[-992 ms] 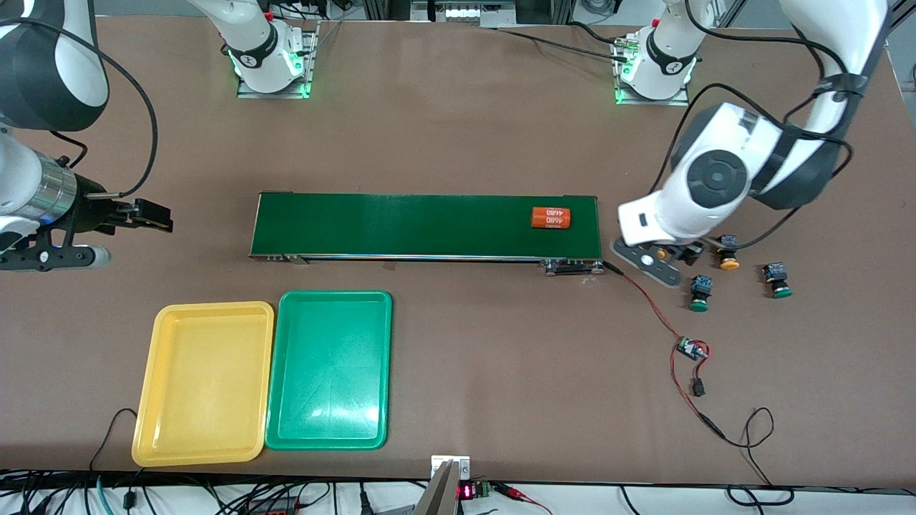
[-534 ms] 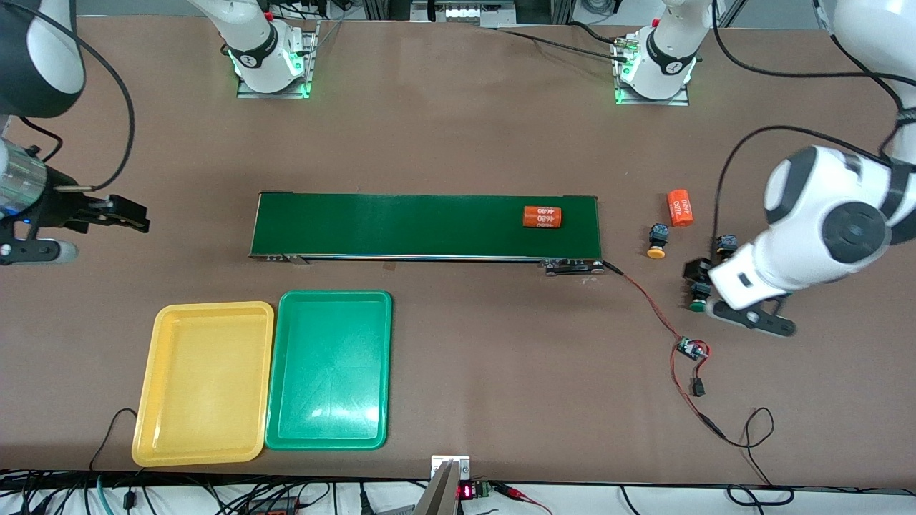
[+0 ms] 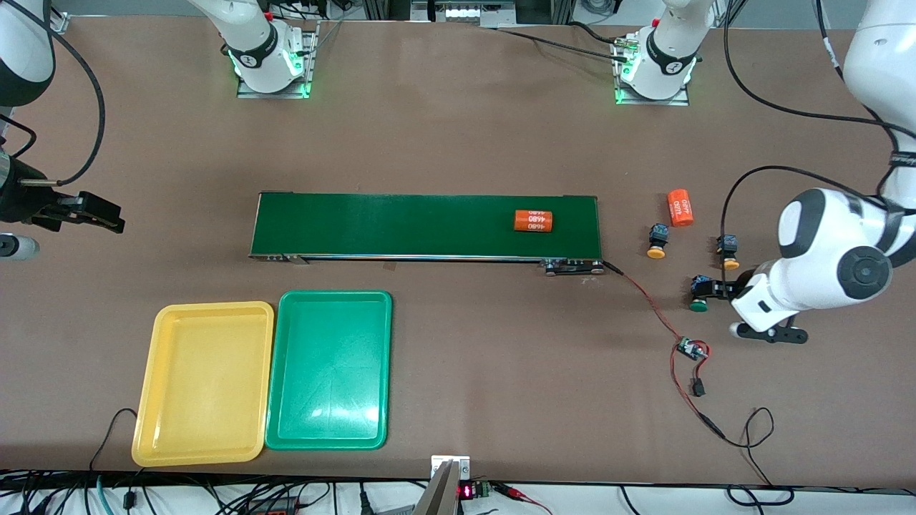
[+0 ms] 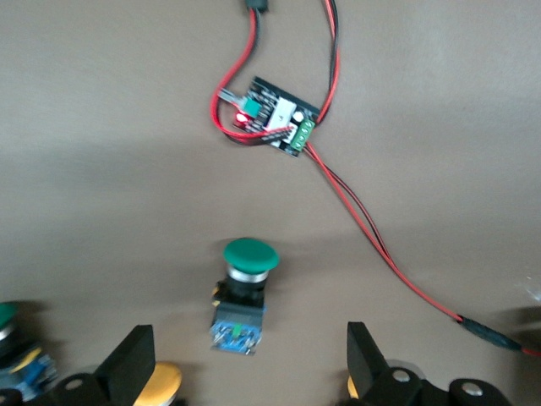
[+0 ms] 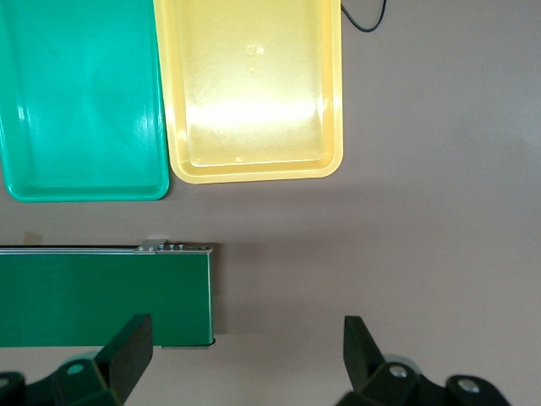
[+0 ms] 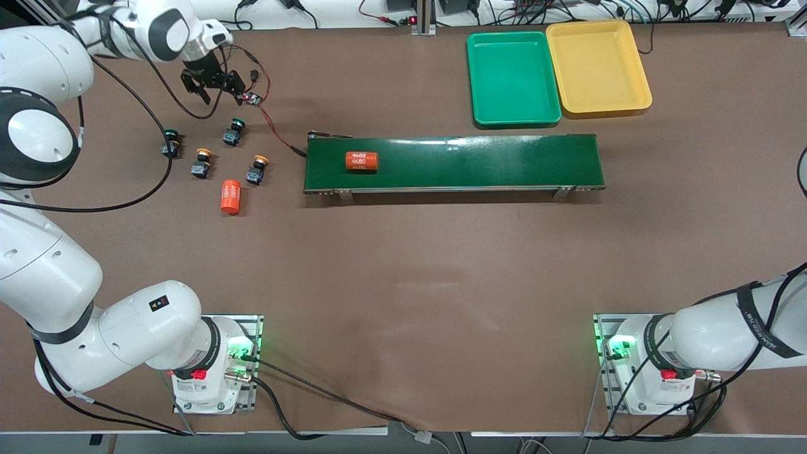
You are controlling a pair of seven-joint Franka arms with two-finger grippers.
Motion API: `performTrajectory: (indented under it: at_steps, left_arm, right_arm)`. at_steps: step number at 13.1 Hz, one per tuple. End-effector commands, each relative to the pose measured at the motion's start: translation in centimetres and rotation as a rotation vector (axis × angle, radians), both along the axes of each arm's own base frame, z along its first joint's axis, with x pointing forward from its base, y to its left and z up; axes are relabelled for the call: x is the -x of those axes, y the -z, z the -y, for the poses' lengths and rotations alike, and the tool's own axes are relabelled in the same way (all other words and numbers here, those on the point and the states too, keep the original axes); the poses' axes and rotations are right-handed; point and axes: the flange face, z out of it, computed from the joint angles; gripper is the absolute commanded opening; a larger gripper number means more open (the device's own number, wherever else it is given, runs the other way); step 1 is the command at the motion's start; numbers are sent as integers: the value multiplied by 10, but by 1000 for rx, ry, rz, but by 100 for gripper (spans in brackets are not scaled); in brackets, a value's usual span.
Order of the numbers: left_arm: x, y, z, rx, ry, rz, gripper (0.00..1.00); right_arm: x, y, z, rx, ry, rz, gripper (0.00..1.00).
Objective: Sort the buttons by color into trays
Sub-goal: 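Move the left gripper back and grasp a green push-button, then carry the green button onto the belt and release it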
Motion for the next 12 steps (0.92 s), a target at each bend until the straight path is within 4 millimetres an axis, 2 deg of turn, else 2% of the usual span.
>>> performTrajectory:
  at_steps: [1,3,5,7,8,10,12]
  left_arm:
    - [24,27,0,2,1,47,100]
    - [31,42,4,-25,48,83,100]
    - [32,49,-2,-30,48,83,100]
    - [35,63,-5,-15,42,83,100]
    - [37,70,-11,-11,36,92,100]
    - [40,76,-9,0,37,100,100]
    - [49,85,-22,-1,7,79,97]
  right_arm:
    - [1,-5,-2,6,-5,1,100]
    - [2,-6,-16,-12,25,5,100]
    - [2,-11,-25,-22,102,22,100]
    - [2,-25,-37,-23,86,48,100]
    - [1,-26,-37,-23,86,50,100]
    - [1,-26,-35,-22,91,51,100]
    - [2,-27,-33,-12,90,51,100]
